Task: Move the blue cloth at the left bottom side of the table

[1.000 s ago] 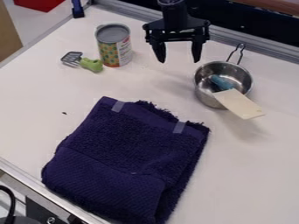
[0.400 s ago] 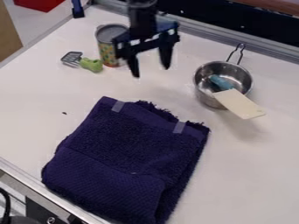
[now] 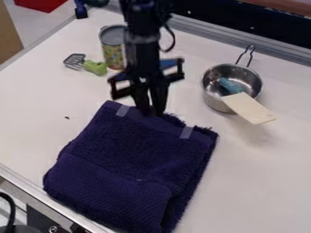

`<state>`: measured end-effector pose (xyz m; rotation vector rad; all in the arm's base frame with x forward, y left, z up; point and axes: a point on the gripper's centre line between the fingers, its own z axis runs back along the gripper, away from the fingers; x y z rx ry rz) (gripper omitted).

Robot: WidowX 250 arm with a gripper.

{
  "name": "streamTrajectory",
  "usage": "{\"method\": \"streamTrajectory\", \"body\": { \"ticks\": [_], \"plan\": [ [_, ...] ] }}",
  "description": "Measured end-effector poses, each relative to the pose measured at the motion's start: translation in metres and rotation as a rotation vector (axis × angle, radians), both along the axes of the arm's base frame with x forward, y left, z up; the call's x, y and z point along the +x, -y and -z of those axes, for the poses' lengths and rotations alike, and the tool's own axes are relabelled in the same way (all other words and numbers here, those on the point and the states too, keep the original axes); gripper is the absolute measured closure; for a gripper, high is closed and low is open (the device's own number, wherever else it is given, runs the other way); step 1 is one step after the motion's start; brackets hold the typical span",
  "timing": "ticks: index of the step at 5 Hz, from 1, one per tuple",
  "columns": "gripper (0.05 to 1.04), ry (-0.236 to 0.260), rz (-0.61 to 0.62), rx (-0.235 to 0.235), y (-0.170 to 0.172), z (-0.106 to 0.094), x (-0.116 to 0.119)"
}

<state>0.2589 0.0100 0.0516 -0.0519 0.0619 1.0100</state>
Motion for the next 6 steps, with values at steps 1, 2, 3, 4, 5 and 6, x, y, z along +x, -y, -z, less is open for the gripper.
{"method": "streamTrajectory", "body": {
  "ticks": [1, 2, 3, 4, 5, 6],
  "plan": [
    [1.028, -0.078, -0.09, -0.035, 0.013, 0.01, -0.02],
    [1.031, -0.093, -0.149, -0.072, 0.02, 0.022, -0.032],
    [1.031, -0.098, -0.159, -0.08, 0.019, 0.028, -0.032],
    [1.031, -0.123, -0.186, -0.072, 0.008, 0.037, -0.033],
    [1.031, -0.121, -0.232, -0.074, -0.015, 0.038, -0.023],
    [1.031, -0.124, -0.243, -0.073, -0.039, 0.044, -0.015]
  ]
}}
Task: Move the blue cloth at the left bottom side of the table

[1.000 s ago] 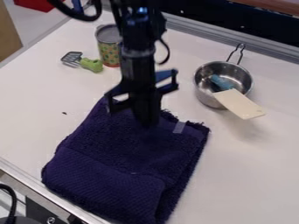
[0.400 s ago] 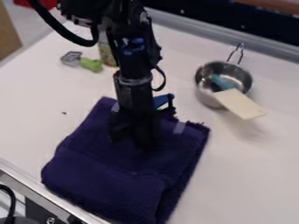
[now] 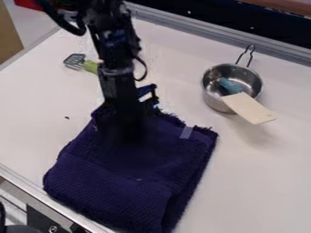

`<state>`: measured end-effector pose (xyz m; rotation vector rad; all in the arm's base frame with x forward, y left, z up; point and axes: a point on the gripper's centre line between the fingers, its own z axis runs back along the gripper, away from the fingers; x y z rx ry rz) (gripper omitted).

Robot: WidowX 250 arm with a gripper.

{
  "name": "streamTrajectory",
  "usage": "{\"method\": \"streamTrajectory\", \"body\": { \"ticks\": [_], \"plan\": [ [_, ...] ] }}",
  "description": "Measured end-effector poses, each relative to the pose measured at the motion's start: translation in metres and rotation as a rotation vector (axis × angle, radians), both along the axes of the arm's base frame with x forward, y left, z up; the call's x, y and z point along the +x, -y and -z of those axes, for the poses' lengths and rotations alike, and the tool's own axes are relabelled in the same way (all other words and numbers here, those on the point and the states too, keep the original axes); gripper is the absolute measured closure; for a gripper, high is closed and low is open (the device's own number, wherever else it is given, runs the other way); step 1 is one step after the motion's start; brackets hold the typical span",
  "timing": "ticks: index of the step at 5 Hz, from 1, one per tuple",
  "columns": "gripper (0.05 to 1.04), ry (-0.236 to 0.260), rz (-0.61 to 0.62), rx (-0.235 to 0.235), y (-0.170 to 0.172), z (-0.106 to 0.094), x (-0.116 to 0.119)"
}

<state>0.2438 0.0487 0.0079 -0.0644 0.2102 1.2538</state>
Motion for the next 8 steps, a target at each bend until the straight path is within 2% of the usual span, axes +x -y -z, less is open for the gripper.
{"method": "streamTrajectory", "body": {
  "ticks": [2, 3, 4, 6, 7, 8],
  "plan": [
    [1.031, 0.013, 0.034, 0.006, -0.033, 0.001, 0.006],
    [1.031, 0.074, 0.106, 0.017, -0.051, 0.005, 0.009],
    [1.031, 0.11, 0.221, 0.011, -0.065, 0.007, 0.011],
    [1.031, 0.207, 0.443, 0.028, -0.094, 0.006, 0.004],
    [1.031, 0.226, 0.479, 0.046, -0.116, 0.001, 0.003],
    [1.031, 0.201, 0.416, 0.049, -0.14, -0.002, 0.008]
  ]
}}
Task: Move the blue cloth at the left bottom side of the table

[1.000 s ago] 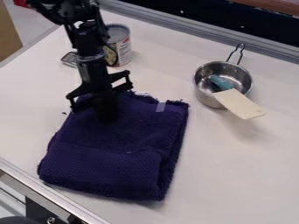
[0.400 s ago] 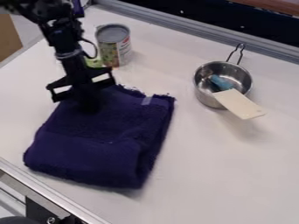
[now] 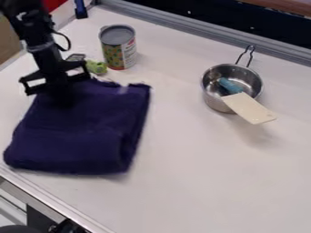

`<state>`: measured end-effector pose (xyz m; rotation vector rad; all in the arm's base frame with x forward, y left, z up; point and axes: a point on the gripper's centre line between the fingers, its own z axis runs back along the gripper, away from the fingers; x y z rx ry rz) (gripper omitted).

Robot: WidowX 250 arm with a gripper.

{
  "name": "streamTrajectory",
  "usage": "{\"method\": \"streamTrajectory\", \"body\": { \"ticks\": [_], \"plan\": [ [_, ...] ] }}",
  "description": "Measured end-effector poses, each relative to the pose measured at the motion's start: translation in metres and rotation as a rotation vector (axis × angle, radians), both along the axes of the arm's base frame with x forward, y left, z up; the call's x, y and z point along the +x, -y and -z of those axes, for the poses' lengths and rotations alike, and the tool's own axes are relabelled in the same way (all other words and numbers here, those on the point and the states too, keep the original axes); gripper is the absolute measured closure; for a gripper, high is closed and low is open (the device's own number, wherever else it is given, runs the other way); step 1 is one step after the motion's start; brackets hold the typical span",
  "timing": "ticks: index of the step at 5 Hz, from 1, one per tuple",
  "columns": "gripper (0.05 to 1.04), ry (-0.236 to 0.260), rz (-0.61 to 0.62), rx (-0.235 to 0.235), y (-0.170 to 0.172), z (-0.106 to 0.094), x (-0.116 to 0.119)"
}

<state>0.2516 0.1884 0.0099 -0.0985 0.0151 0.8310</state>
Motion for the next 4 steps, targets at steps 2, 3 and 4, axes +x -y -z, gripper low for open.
{"method": "streamTrajectory", "body": {
  "ticks": [2, 3, 4],
  "plan": [
    [1.031, -0.006, 0.021, 0.025, -0.011, -0.007, 0.002],
    [1.031, -0.003, 0.098, -0.028, -0.006, -0.008, -0.002],
    [1.031, 0.061, 0.12, -0.082, 0.001, -0.021, 0.001]
  ]
}}
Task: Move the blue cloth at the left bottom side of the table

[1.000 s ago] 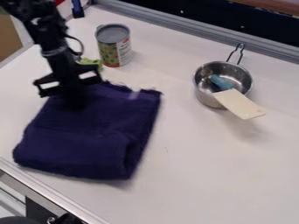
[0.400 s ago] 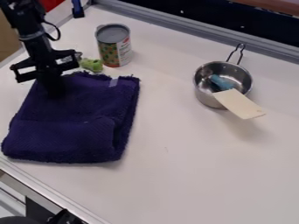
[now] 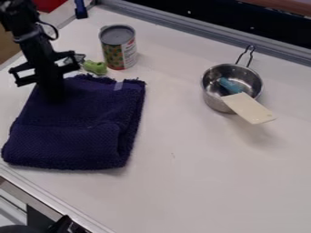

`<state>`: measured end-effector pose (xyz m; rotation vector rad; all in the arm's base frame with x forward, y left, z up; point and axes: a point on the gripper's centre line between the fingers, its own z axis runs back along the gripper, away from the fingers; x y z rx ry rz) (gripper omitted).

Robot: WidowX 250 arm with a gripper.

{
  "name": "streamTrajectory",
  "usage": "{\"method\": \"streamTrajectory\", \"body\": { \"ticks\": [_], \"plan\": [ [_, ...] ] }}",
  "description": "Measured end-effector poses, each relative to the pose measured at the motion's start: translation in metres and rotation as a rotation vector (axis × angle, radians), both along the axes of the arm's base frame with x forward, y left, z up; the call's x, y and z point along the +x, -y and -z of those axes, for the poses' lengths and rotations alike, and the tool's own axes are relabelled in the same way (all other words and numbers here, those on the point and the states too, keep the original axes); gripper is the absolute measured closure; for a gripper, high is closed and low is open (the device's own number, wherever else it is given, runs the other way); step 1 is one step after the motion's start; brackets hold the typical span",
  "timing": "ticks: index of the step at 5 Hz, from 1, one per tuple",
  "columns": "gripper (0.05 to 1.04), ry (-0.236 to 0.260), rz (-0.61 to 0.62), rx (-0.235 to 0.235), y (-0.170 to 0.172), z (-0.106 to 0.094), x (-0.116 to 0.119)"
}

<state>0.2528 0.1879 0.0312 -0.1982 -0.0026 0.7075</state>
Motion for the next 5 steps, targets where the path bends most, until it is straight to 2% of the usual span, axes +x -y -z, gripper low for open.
{"method": "streamTrajectory", "body": {
  "ticks": [1, 2, 3, 4, 5],
  "plan": [
    [1.031, 0.01, -0.044, -0.004, 0.011, -0.022, 0.005],
    [1.031, 0.01, -0.089, -0.037, 0.025, -0.046, 0.014],
    [1.031, -0.001, -0.092, -0.003, 0.05, -0.049, 0.019],
    [1.02, 0.068, -0.066, 0.037, 0.088, -0.045, 0.026],
    [0.888, 0.099, -0.017, 0.064, 0.126, -0.041, 0.031]
  ]
}}
